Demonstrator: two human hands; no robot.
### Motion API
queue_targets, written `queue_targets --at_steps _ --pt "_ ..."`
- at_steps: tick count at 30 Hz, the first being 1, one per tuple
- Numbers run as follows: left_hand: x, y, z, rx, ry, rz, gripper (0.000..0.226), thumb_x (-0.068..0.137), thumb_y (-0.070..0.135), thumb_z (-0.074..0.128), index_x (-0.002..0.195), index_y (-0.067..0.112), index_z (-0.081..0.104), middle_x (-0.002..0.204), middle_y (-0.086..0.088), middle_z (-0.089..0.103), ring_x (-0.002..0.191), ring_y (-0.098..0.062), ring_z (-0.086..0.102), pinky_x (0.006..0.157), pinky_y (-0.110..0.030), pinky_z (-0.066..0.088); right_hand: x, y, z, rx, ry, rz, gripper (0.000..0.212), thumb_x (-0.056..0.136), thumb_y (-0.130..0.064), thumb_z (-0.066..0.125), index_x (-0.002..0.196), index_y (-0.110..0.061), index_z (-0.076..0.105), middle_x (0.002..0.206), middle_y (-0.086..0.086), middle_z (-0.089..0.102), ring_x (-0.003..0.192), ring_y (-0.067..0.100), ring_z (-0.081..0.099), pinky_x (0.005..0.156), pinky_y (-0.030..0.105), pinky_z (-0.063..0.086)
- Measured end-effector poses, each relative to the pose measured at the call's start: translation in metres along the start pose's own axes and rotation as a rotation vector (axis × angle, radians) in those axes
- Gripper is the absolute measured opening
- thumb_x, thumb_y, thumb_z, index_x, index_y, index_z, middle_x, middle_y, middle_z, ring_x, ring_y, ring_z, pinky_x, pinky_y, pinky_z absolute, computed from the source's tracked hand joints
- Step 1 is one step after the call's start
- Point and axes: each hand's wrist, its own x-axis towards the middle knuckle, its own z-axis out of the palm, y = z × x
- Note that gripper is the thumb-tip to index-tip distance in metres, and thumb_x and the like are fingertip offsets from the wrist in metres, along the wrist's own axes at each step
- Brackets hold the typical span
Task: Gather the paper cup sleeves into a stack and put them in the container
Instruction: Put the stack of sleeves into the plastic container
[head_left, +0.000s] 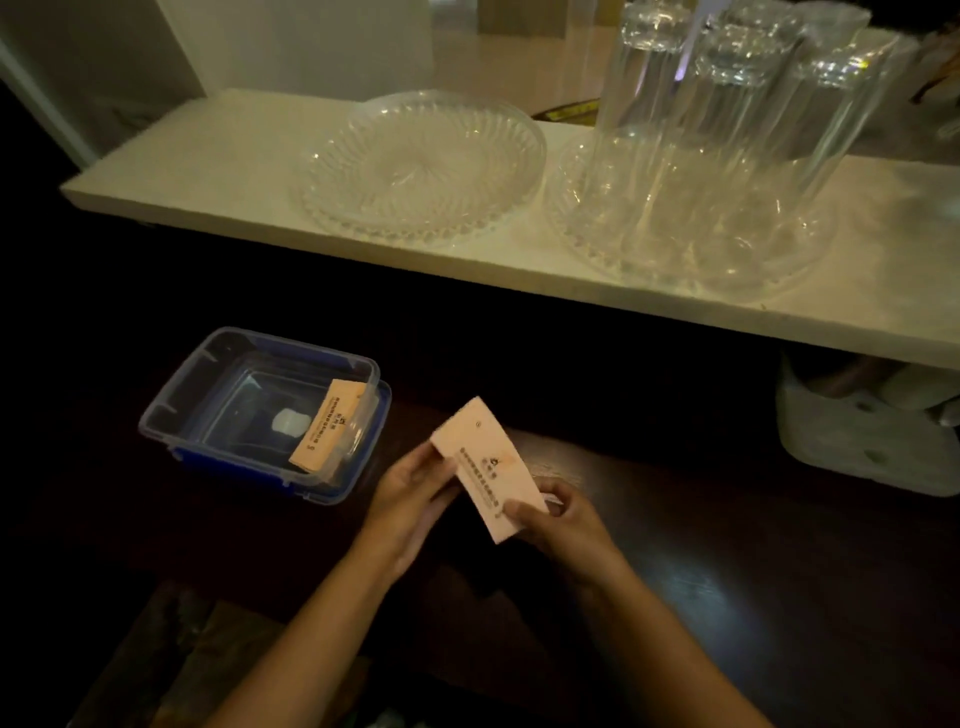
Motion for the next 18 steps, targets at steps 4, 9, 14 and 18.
queue_targets --at_steps 4,9,14,18 --pt "-0.012 0.0 0.005 0.121 0.11 0.011 0.022 0.084 0.003 0.054 0.105 0.008 0.061 0.095 -0.006 0.071 0.086 -0.014 0.07 0.069 -0.026 0.058 0.007 -0.006 0.024 0.175 -0.11 0.082 0.037 0.074 -0.012 0.074 0.106 -0.007 0.056 0.095 0.008 0.073 0.086 0.02 0.071 0.069 0.027 0.058" --pt "-0.021 0.019 -0.01 0.189 0.283 0.047 0.016 0.084 0.008 0.055 0.091 0.018 0.065 0.085 0.003 0.074 0.082 -0.011 0.07 0.065 -0.027 0.057 0.008 -0.019 0.045 0.042 -0.246 0.097 0.036 0.072 -0.019 0.076 0.101 -0.015 0.056 0.087 -0.002 0.075 0.08 0.011 0.071 0.061 0.019 0.056" --pt "-0.028 0.042 -0.033 0.23 0.277 0.022 0.015 0.083 0.01 0.057 0.092 0.018 0.067 0.083 0.004 0.076 0.081 -0.011 0.07 0.063 -0.028 0.056 0.006 -0.044 0.072 -0.115 -0.269 -0.031 0.039 0.079 -0.033 0.067 0.116 -0.024 0.055 0.1 -0.008 0.066 0.077 0.002 0.069 0.054 0.013 0.052" --pt "-0.022 0.067 -0.06 0.224 0.206 -0.012 0.016 0.083 0.012 0.057 0.094 0.018 0.067 0.091 0.001 0.075 0.088 -0.015 0.07 0.074 -0.036 0.056 0.016 -0.058 0.109 -0.168 -0.198 -0.12 0.029 0.085 -0.023 0.062 0.113 -0.019 0.06 0.091 -0.013 0.065 0.068 -0.008 0.066 0.046 0.008 0.047"
